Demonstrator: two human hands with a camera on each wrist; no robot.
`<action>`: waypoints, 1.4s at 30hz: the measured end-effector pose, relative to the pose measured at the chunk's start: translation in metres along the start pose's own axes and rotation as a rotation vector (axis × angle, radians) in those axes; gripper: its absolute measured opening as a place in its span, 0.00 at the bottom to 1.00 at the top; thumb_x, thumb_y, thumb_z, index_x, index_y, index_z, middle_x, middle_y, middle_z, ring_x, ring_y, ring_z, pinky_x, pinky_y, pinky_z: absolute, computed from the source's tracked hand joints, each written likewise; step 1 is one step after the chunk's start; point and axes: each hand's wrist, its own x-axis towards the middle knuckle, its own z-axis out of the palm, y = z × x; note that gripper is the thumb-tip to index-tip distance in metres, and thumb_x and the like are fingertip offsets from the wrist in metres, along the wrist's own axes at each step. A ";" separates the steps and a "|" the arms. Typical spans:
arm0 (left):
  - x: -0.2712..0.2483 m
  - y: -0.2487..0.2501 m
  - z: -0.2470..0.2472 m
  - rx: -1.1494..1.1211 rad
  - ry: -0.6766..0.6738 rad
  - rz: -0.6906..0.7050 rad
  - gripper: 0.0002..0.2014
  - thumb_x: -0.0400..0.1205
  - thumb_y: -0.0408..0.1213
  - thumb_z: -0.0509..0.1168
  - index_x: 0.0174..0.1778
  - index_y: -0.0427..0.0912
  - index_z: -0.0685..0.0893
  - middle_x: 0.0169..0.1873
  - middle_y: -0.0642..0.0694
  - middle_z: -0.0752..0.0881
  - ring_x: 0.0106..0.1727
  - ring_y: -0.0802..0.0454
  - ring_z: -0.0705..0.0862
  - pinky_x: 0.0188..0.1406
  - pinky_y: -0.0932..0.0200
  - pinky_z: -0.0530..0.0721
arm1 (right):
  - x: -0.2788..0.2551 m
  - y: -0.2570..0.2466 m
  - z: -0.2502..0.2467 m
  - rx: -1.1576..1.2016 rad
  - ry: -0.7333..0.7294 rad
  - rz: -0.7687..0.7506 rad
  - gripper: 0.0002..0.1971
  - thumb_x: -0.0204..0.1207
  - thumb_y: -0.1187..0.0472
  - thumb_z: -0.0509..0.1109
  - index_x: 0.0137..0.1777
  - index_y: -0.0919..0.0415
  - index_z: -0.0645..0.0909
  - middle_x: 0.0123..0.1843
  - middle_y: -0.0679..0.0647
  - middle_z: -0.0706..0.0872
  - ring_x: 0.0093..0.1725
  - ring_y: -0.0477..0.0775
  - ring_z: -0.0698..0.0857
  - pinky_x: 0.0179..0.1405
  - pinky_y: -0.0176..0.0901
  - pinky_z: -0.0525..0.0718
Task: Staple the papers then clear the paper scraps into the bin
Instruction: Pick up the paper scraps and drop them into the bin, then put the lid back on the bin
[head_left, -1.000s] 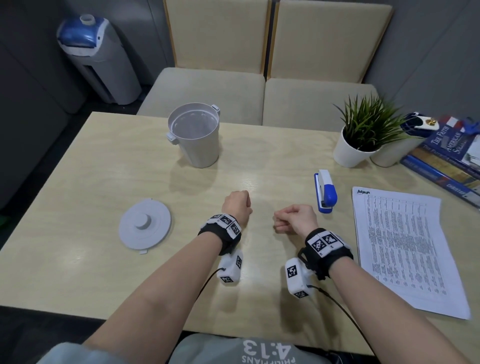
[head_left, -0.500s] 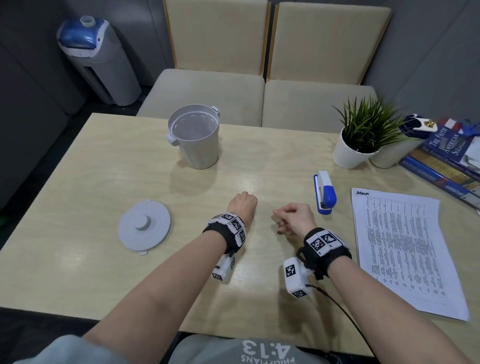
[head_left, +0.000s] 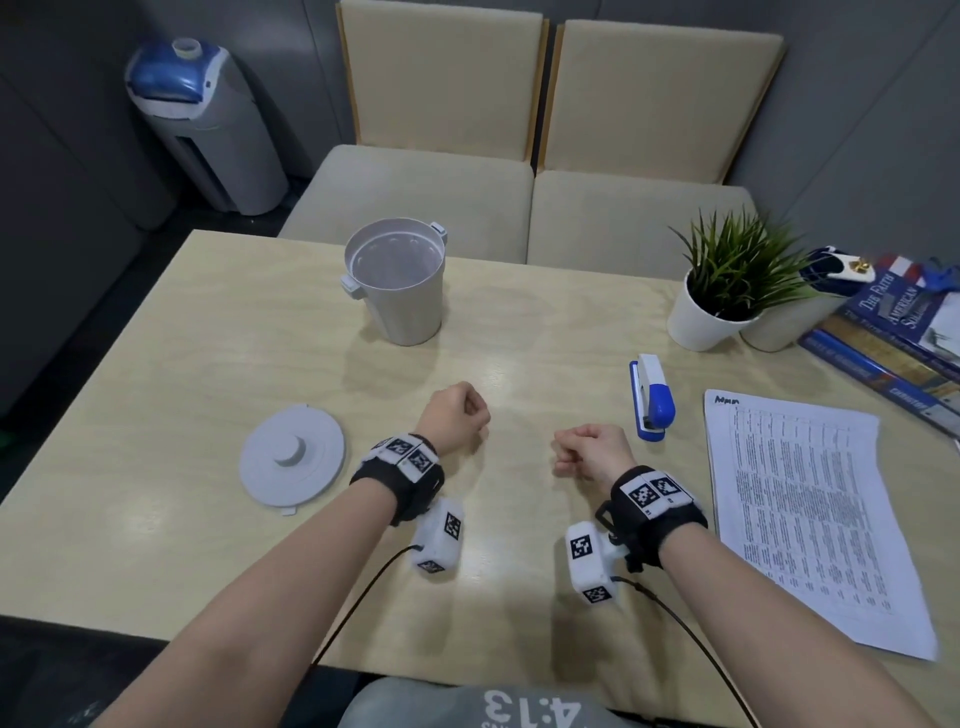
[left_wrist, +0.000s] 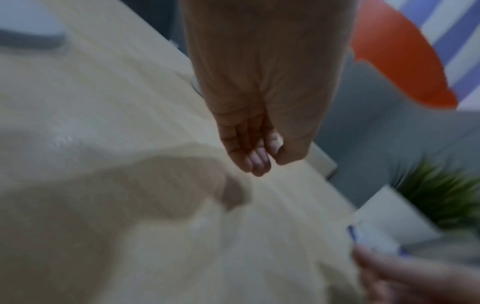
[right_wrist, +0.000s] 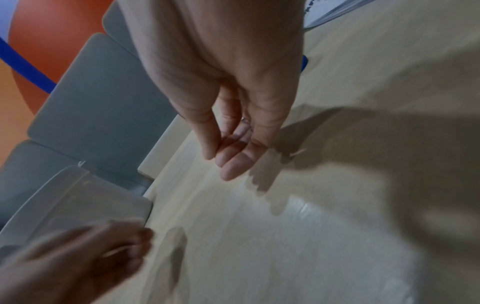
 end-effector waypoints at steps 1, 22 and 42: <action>-0.004 0.004 -0.010 -0.084 0.045 0.001 0.04 0.75 0.30 0.65 0.37 0.42 0.79 0.28 0.50 0.84 0.31 0.53 0.82 0.35 0.59 0.79 | 0.000 -0.003 0.004 -0.015 -0.006 0.005 0.04 0.77 0.75 0.68 0.42 0.70 0.76 0.29 0.61 0.75 0.22 0.53 0.74 0.13 0.33 0.75; 0.043 0.012 -0.192 0.177 0.567 0.059 0.13 0.82 0.35 0.56 0.52 0.43 0.86 0.51 0.40 0.89 0.54 0.37 0.85 0.58 0.46 0.81 | 0.036 -0.205 0.197 -0.557 -0.070 -0.623 0.15 0.71 0.73 0.71 0.27 0.56 0.80 0.32 0.61 0.88 0.33 0.60 0.88 0.40 0.48 0.91; -0.082 -0.123 -0.109 0.584 0.139 -0.391 0.15 0.80 0.29 0.59 0.62 0.42 0.74 0.59 0.38 0.75 0.57 0.38 0.78 0.48 0.49 0.79 | -0.009 -0.157 0.164 -0.571 0.028 -0.919 0.27 0.78 0.58 0.65 0.78 0.51 0.66 0.70 0.58 0.68 0.69 0.59 0.75 0.74 0.55 0.72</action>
